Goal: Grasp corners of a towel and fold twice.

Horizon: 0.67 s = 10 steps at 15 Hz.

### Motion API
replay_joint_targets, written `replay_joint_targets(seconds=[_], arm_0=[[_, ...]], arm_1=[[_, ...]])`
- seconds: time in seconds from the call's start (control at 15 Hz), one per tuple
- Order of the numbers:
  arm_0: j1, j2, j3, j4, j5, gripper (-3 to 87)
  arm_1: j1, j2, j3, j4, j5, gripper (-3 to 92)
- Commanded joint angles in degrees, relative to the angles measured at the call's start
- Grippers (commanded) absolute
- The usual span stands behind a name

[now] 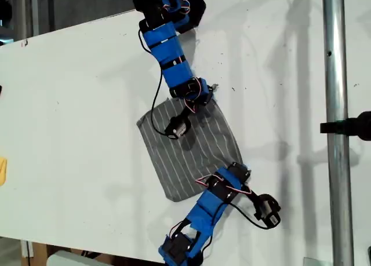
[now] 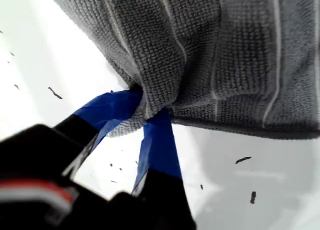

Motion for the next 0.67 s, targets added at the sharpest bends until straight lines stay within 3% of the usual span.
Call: replay_joint_targets(seconds=[0.0,0.13,0.2,0.4,0.6], arm_0=[[-1.1,5.4,-1.3,4.7,2.8,-1.7],[0.7,12.3,-2.5,7.8,6.0,-1.7],[2.9,14.9,-4.5,10.5,5.6,-1.7],[7.7,22.5,-4.6,11.1,1.3,-1.7],[3.0,24.2,-3.2,15.6,-1.8,-1.7]], arm_1=[[-1.1,6.4,-0.2,0.4,2.3,-0.3],[-6.0,12.7,-0.4,4.0,6.2,-0.3],[-9.9,15.7,-2.7,7.0,9.0,-0.3],[-19.2,18.4,-13.3,11.4,13.2,-0.3],[-10.6,18.0,-10.9,10.5,11.5,-0.3]])
